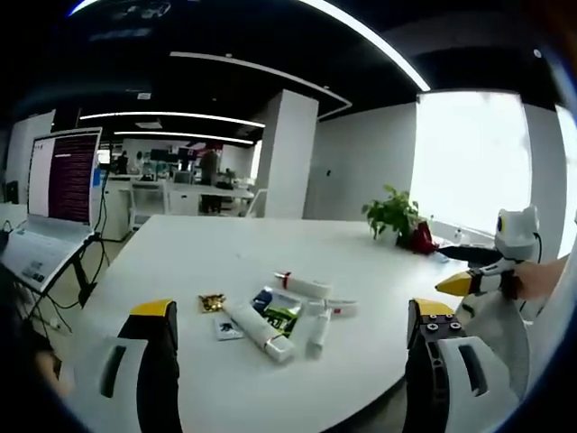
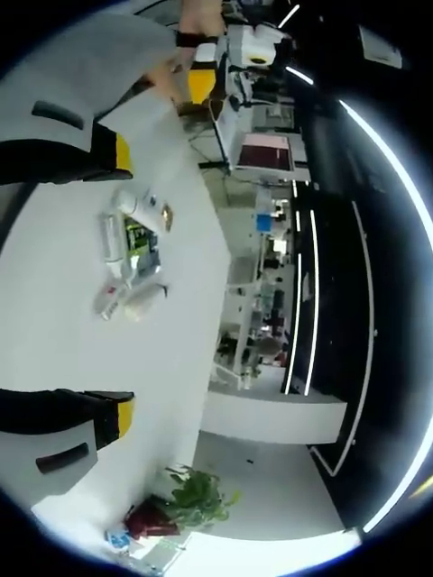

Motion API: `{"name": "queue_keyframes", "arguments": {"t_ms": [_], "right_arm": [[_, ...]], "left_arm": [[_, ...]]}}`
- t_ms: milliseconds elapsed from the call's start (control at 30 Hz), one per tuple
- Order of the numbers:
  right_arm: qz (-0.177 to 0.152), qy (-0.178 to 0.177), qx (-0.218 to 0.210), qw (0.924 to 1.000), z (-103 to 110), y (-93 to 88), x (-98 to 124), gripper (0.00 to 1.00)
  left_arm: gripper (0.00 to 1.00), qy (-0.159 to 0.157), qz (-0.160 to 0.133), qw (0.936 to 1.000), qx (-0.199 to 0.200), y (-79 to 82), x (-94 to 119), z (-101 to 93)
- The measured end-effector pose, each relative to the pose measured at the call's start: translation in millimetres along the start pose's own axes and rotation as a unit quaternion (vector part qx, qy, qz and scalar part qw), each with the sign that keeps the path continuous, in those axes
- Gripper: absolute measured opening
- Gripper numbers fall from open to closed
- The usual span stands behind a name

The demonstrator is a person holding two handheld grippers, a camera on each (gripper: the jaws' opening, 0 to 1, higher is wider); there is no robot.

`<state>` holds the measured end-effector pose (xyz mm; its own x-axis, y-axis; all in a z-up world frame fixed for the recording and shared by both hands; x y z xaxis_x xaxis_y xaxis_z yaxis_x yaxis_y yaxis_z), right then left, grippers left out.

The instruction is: Arrange the skincare products in the storage area until every visible bottle or jar stands upright without overlapping.

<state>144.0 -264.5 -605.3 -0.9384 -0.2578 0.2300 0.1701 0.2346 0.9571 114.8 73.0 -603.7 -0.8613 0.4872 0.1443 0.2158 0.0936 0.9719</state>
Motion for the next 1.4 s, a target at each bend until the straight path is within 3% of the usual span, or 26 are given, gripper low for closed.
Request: {"name": "queue_keyframes", "arguments": {"t_ms": [500, 700, 800, 1267, 1400], "right_arm": [[0.007, 0.003, 0.0, 1.0, 1, -0.1, 1, 0.95], [0.016, 0.002, 0.0, 0.9999, 1, 4.8, 3, 0.95], [0.018, 0.001, 0.0, 0.9998, 2, 4.6, 3, 0.95], [0.047, 0.021, 0.014, 0.9986, 12, 10.1, -3, 0.91], [0.042, 0.031, 0.016, 0.9985, 17, 16.0, -7, 0.91]], "left_arm": [[0.99, -0.002, 0.011, 0.9999, -0.011, -1.9, 0, 0.6], [0.99, -0.019, 0.029, 0.9986, -0.039, 2.9, 0, -7.2], [0.98, -0.022, 0.03, 0.9988, -0.032, 0.7, 0, -3.7], [0.96, -0.01, 0.016, 0.9996, -0.021, -2.5, 2, 1.2], [0.96, -0.012, 0.015, 0.9995, -0.026, -2.0, 1, 0.1]]}}
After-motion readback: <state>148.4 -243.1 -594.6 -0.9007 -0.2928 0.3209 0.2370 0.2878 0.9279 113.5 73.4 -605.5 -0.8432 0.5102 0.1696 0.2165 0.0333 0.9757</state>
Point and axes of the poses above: the point that each gripper's makers call its tool centre point, and the gripper's own axes: x roughly backward along the fingers, z roughly to its left, y roughly out of its top, the point moved 10 cm from there along x, roughly backward along the fingers, and after that the axes turned 8 degrees about -y, right-handed, at the moved point
